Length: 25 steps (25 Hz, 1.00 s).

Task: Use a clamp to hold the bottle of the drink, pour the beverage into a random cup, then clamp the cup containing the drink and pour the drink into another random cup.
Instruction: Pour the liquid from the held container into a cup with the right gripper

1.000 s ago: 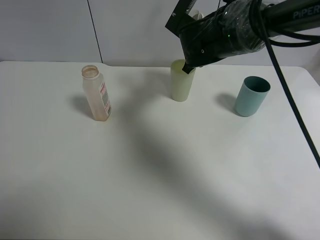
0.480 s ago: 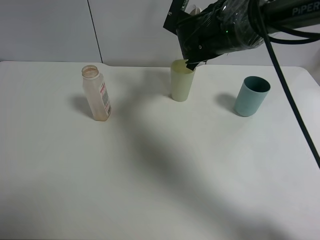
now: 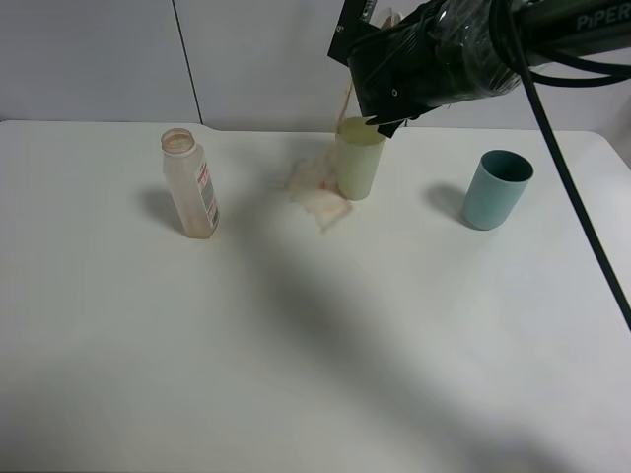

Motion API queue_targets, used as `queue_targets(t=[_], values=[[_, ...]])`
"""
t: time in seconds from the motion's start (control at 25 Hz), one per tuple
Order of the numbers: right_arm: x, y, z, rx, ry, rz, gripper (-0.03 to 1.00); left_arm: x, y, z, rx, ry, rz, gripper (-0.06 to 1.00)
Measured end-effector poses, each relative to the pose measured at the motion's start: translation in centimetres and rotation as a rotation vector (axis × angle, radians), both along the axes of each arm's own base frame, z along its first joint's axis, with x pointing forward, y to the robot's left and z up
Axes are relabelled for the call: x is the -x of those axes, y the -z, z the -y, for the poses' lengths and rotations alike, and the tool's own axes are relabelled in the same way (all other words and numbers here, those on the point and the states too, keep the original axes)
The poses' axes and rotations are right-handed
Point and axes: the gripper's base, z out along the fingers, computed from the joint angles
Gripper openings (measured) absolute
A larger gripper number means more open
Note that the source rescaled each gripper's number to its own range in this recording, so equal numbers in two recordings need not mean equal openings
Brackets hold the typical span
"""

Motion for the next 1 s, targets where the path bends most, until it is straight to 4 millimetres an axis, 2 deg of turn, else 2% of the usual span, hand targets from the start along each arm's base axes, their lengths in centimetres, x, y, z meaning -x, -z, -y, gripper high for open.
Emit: queue_targets(t=[1.0], values=[[0.27, -0.34, 0.8, 0.114, 0.062, -0.008, 0.0, 0.0, 0.0, 0.0, 0.0, 0.0, 0.0, 1.0]])
